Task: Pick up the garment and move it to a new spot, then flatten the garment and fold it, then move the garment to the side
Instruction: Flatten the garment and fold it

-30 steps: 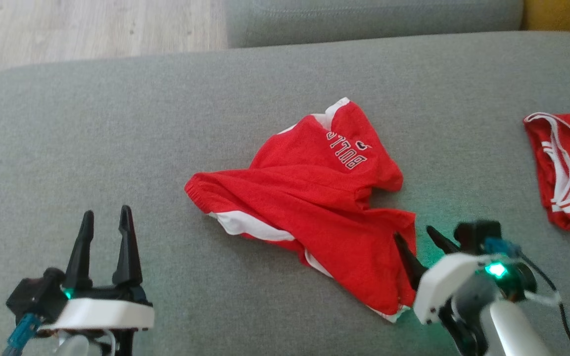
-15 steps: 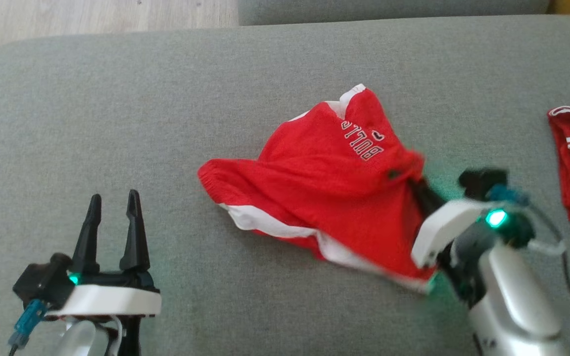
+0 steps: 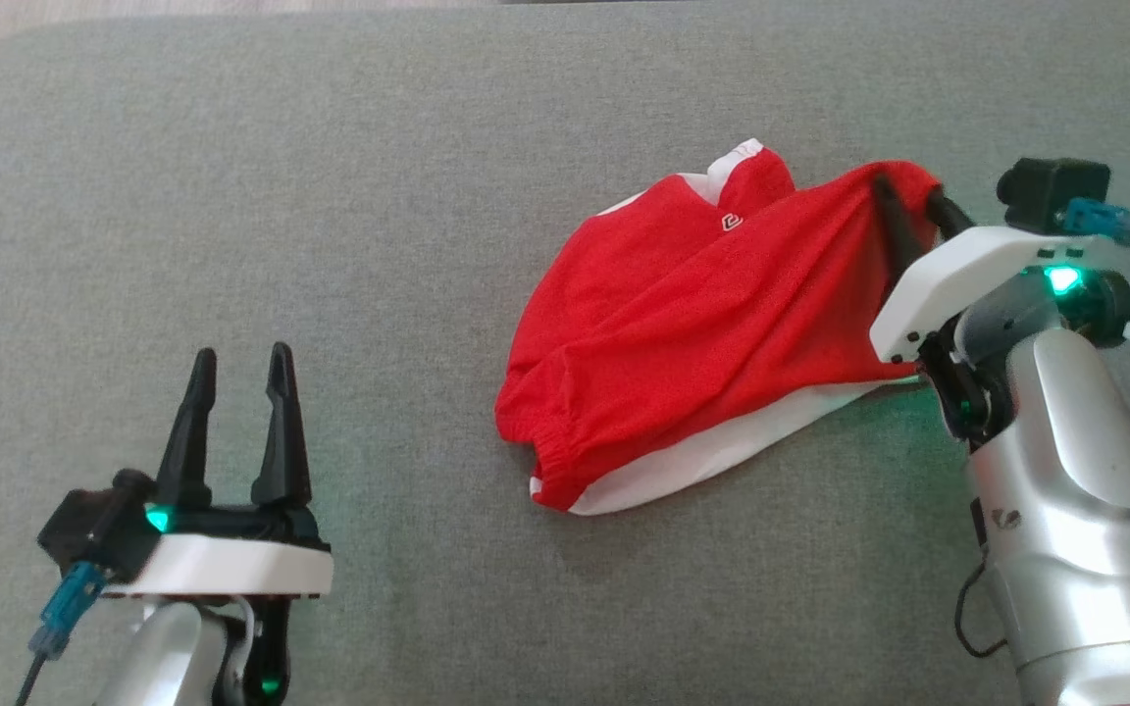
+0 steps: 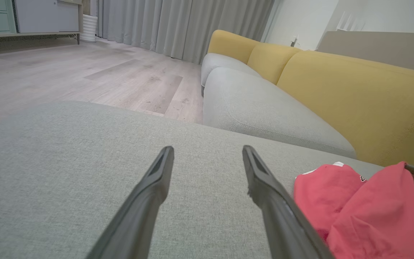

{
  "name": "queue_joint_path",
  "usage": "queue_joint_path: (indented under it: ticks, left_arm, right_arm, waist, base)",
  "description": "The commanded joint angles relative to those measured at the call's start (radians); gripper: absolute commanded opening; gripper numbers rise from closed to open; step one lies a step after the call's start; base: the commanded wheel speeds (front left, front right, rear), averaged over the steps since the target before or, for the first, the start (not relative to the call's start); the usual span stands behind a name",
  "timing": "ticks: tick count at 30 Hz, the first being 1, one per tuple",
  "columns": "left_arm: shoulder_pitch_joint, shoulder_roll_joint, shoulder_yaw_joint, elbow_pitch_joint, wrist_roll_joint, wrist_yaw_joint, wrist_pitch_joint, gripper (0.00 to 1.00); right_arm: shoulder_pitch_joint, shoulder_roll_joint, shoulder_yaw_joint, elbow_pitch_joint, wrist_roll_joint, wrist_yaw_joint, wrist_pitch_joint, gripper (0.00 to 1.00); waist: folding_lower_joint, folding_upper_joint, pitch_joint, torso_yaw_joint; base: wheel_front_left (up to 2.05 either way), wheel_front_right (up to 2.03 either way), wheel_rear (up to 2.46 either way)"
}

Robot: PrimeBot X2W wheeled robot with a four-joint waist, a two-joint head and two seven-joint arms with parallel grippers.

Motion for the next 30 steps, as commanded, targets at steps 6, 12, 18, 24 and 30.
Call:
queue_joint_path:
  ticks: [6,12,18,24,30]
  left_arm:
    - [-0.027,0.001,0.030,0.000,0.021,-0.024,-0.009,1.00]
    - [0.010,-0.010,0.035,0.012,0.026,-0.035,-0.010,1.00]
    - [0.056,-0.011,0.053,0.011,0.039,-0.036,-0.010,1.00]
    - [0.097,-0.028,0.057,0.006,0.046,-0.035,-0.010,1.00]
    - [0.104,-0.032,0.059,0.006,0.050,-0.037,-0.010,1.00]
  right_arm:
    - [-0.001,-0.010,0.025,-0.030,0.002,0.007,-0.070,1.00]
    - [0.129,-0.048,0.038,-0.178,-0.025,0.007,-0.182,1.00]
    - [0.356,-0.056,0.086,-0.382,-0.059,0.007,-0.281,1.00]
    - [0.528,-0.037,0.098,-0.493,-0.050,0.007,-0.278,1.00]
    - [0.550,-0.029,0.100,-0.545,-0.055,0.007,-0.245,1.00]
  waist:
    - [-0.0002,0.0000,-0.032,-0.026]
    - [-0.0002,0.0000,-0.096,-0.056]
    - [-0.0002,0.0000,-0.158,-0.086]
    - [-0.0002,0.0000,-0.194,-0.103]
    - [-0.0002,0.0000,-0.197,-0.109]
  base:
    - [0.00,0.00,0.00]
    - [0.00,0.00,0.00]
    - [0.00,0.00,0.00]
    - [0.00,0.00,0.00]
    - [0.00,0.00,0.00]
